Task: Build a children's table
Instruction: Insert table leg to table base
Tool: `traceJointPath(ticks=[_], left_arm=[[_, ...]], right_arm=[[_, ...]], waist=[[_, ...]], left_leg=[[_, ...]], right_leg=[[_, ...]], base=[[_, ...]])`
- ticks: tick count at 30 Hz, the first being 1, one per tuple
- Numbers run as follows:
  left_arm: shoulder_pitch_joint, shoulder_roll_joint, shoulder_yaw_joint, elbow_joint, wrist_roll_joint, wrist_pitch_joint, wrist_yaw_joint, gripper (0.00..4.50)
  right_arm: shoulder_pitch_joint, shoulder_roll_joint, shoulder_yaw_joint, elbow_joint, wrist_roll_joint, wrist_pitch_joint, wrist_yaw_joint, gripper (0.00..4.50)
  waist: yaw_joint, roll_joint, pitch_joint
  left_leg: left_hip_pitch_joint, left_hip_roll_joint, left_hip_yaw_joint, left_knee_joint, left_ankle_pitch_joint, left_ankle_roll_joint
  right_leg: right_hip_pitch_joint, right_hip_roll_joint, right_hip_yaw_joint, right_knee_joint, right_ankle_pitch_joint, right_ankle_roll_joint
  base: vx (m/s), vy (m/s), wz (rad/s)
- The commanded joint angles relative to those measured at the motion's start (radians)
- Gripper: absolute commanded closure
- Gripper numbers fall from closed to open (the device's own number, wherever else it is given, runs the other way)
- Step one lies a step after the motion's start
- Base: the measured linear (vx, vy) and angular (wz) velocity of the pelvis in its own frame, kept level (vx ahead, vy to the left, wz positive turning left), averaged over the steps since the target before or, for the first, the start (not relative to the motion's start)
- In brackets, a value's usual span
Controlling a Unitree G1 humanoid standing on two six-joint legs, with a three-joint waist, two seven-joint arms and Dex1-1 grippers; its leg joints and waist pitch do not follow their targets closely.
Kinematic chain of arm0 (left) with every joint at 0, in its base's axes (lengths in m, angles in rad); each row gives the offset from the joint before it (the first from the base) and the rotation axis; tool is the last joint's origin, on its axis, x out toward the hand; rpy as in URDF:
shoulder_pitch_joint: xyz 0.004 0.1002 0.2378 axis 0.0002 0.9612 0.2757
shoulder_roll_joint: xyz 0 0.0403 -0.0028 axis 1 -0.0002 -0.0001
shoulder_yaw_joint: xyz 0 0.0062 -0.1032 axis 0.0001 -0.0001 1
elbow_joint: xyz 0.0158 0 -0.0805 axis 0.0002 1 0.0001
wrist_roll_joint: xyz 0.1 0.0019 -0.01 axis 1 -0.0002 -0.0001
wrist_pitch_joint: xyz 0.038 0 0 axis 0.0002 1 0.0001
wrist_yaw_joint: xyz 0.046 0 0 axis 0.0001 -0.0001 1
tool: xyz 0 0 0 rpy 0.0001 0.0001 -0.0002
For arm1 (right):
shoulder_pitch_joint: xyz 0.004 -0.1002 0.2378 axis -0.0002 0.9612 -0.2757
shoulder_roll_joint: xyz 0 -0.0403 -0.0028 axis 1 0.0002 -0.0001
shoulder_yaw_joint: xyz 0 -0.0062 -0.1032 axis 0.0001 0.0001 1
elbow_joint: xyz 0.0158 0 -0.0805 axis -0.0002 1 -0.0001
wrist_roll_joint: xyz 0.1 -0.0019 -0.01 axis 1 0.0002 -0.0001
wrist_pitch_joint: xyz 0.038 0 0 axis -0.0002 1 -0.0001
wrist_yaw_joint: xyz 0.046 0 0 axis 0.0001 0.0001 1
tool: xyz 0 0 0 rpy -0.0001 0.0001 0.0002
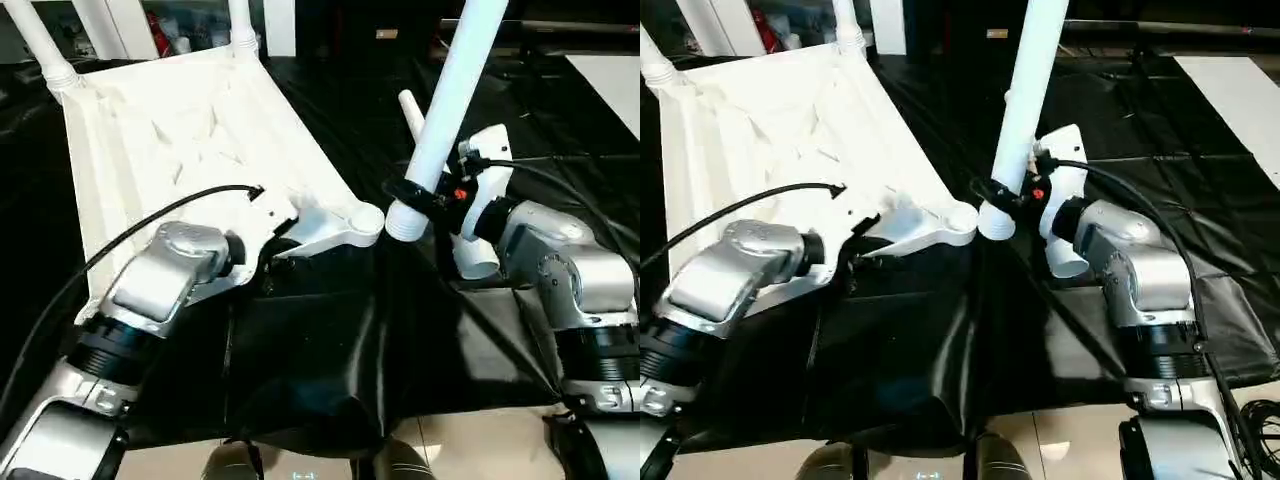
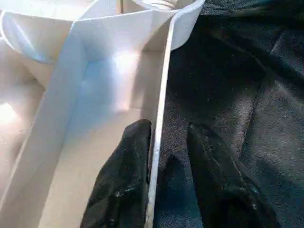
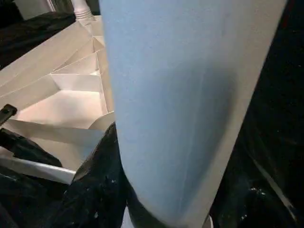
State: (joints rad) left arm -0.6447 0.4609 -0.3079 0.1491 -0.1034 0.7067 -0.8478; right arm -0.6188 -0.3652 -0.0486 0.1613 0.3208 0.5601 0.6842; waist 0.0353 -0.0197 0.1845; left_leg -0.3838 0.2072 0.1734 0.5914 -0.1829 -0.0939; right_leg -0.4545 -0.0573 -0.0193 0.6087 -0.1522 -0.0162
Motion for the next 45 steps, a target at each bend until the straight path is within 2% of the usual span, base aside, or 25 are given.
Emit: traceJointPath(ticks=[1, 4, 8, 10, 13, 15, 17, 18, 22, 27, 30, 35, 39, 41, 45], left_arm=[[0.004, -0.006, -0.014, 0.022, 0.002, -0.002, 0.001, 3.37], [0.004, -0.012, 0.003, 0.025, -0.01, -0.012, -0.001, 3.61], [0.024, -0.003, 0.012, 0.018, -0.029, -0.026, -0.04, 3.94], [0.051, 0.025, 0.0, 0.007, -0.041, -0.032, -0.089, 4.16], [0.098, 0.068, -0.009, -0.025, -0.055, -0.048, -0.146, 4.3], [0.124, 0.09, -0.006, -0.051, -0.068, -0.074, -0.179, 4.41], [0.155, 0.118, -0.001, -0.088, -0.082, -0.103, -0.217, 4.41], [0.168, 0.131, -0.001, -0.104, -0.086, -0.109, -0.231, 4.41], [0.207, 0.159, 0.013, -0.146, -0.08, -0.134, -0.227, 4.5], [0.217, 0.156, 0.012, -0.158, -0.06, -0.168, -0.208, 4.5], [0.212, 0.141, 0.017, -0.147, -0.053, -0.182, -0.193, 4.5], [0.21, 0.114, 0.022, -0.125, -0.045, -0.236, -0.175, 4.5], [0.194, 0.098, 0.029, -0.103, -0.041, -0.245, -0.156, 4.5], [0.188, 0.096, 0.028, -0.094, -0.028, -0.26, -0.155, 4.04], [0.188, 0.094, 0.024, -0.084, -0.018, -0.275, -0.161, 3.93]], right_arm=[[-0.007, -0.007, 0.0, -0.012, 0.013, 0.002, 0.002, 2.64], [-0.003, -0.008, -0.001, -0.022, 0.016, 0.008, 0.003, 2.64], [0.006, -0.009, -0.004, -0.034, 0.021, 0.013, 0.006, 2.64], [0.01, -0.009, -0.01, -0.042, 0.029, 0.016, 0.01, 2.64], [0.01, -0.011, -0.022, -0.052, 0.046, 0.017, 0.021, 2.64], [0.011, -0.014, -0.025, -0.06, 0.054, 0.017, 0.03, 2.64], [0.015, -0.018, -0.026, -0.071, 0.062, 0.02, 0.042, 2.64], [0.018, -0.02, -0.026, -0.076, 0.065, 0.022, 0.047, 2.64], [0.031, -0.027, -0.018, -0.097, 0.078, 0.029, 0.06, 2.64], [0.039, -0.013, -0.01, -0.128, 0.101, 0.05, 0.063, 2.64], [0.048, -0.003, -0.008, -0.168, 0.142, 0.099, 0.073, 2.64], [0.074, -0.002, 0.032, -0.216, 0.147, 0.115, 0.082, 2.64], [0.069, 0.005, 0.035, -0.218, 0.147, 0.122, 0.075, 2.64], [0.068, 0.003, 0.035, -0.224, 0.151, 0.131, 0.07, 2.64], [0.067, 0.001, 0.04, -0.224, 0.151, 0.132, 0.067, 2.64]], waist=[[0.001, 0.002, -0.065], [0.0, 0.003, -0.063], [-0.001, 0.004, -0.066], [0.001, 0.005, -0.069], [0.0, 0.01, -0.077], [0.0, 0.01, -0.08], [-0.001, 0.006, -0.08], [0.0, 0.008, -0.08], [0.0, 0.006, -0.08], [0.001, 0.005, -0.08], [0.001, 0.004, -0.082], [0.003, 0.004, -0.088], [0.005, -0.001, -0.086], [0.005, -0.003, -0.085], [0.006, -0.004, -0.085]], left_leg=[[0.013, 0.002, 0.008, -0.071, -0.1, 0.039], [0.012, 0.002, 0.007, -0.073, -0.108, 0.033], [0.013, 0.002, 0.008, -0.073, -0.09, 0.037], [0.013, 0.002, 0.008, -0.073, -0.061, 0.046], [0.015, 0.001, 0.01, -0.072, 0.006, 0.067], [0.016, 0.002, 0.013, -0.07, 0.036, 0.088], [0.017, 0.0, 0.016, -0.07, 0.043, 0.1], [0.019, 0.004, 0.016, -0.071, 0.04, 0.106], [0.021, 0.007, 0.018, -0.073, 0.018, 0.103], [0.021, 0.005, 0.018, -0.076, -0.04, 0.066], [0.023, 0.004, 0.019, -0.075, -0.041, 0.062], [0.023, 0.003, 0.02, -0.072, -0.036, 0.063], [0.025, 0.003, 0.022, -0.072, -0.063, 0.052], [0.022, 0.002, 0.02, -0.072, -0.068, 0.046], [0.021, 0.001, 0.02, -0.072, -0.075, 0.041]], right_leg=[[0.069, -0.05, 0.034, -0.066, -0.187, -0.234], [0.069, -0.051, 0.035, -0.067, -0.191, -0.233], [0.071, -0.05, 0.035, -0.065, -0.159, -0.242], [0.074, -0.05, 0.034, -0.061, -0.116, -0.249], [0.079, -0.046, 0.033, -0.048, 0.006, -0.273], [0.082, -0.046, 0.033, -0.042, 0.09, -0.294], [0.084, -0.044, 0.034, -0.04, 0.115, -0.295], [0.082, -0.046, 0.034, -0.039, 0.114, -0.299], [0.082, -0.047, 0.034, -0.043, 0.066, -0.295], [0.082, -0.049, 0.037, -0.051, -0.057, -0.267], [0.082, -0.047, 0.04, -0.052, -0.062, -0.255], [0.08, -0.046, 0.041, -0.05, -0.051, -0.253], [0.076, -0.046, 0.042, -0.055, -0.108, -0.243], [0.077, -0.047, 0.043, -0.056, -0.138, -0.23], [0.075, -0.048, 0.044, -0.059, -0.172, -0.214]], base=[[0.0, 0.0, 0.0], [0.0, 0.0, 0.0], [0.0, 0.0, 0.0], [0.0, 0.0, 0.0], [0.0, 0.0, 0.0], [0.0, 0.0, 0.0], [0.0, 0.0, 0.0], [0.0, 0.0, 0.0], [0.0, 0.0, 0.0], [0.0, 0.0, 0.0], [0.0, 0.0, 0.0], [0.0, 0.0, 0.0], [0.0, 0.0, 0.0], [0.0, 0.0, 0.0], [0.0, 0.0, 0.0]])
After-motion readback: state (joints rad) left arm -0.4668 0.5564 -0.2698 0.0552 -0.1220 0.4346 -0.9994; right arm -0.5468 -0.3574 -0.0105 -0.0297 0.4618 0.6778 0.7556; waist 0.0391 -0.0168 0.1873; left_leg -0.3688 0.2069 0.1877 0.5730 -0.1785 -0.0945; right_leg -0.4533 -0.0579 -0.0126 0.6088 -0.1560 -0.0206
